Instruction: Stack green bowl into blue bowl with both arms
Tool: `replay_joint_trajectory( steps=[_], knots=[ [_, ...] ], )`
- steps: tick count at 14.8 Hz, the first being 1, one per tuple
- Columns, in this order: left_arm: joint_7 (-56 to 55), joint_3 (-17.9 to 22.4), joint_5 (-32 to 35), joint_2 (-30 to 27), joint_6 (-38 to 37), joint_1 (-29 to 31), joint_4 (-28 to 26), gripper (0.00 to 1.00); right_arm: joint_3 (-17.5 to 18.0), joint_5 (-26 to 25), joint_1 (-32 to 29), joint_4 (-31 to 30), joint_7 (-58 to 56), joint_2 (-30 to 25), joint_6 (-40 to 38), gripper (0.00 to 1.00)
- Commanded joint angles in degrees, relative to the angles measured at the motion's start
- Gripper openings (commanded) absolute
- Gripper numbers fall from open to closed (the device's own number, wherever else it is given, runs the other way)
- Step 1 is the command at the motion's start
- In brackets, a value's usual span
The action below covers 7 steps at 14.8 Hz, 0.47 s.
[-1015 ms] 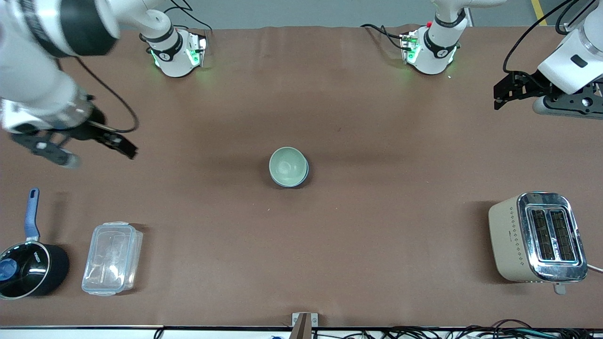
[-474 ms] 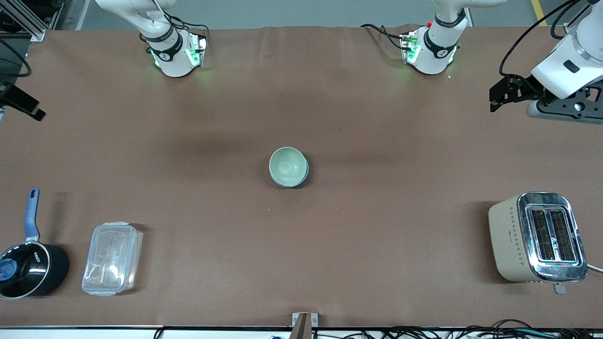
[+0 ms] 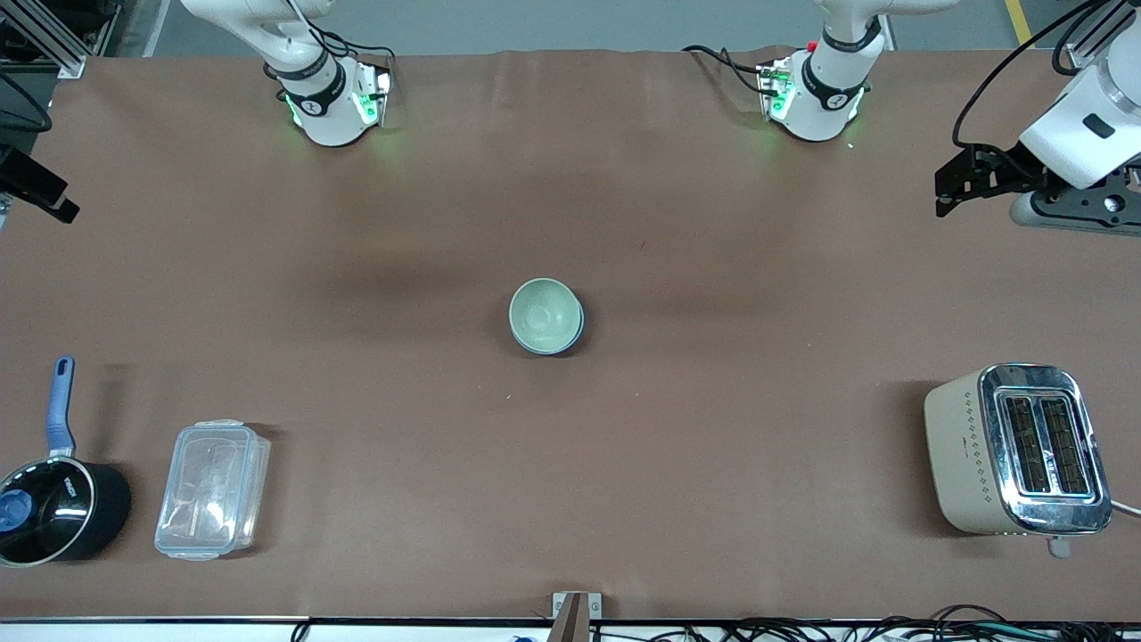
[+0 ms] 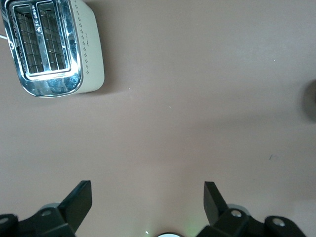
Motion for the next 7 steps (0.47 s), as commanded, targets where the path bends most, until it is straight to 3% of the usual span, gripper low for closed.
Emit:
replay_joint_trajectory(
  steps=[1, 7],
  knots=[
    [0.55, 0.10, 0.65, 0.10, -0.35, -0.01, 1.27, 1.00, 0.54, 0.51, -0.34, 1.16, -0.83, 0.37, -0.91, 1.00],
    [0.29, 0.18, 1.09, 0.72, -0.35, -0.10, 2.41, 1.00, 0.63, 0.51, 0.36, 1.07, -0.56, 0.37, -0.91, 1.00]
  ],
)
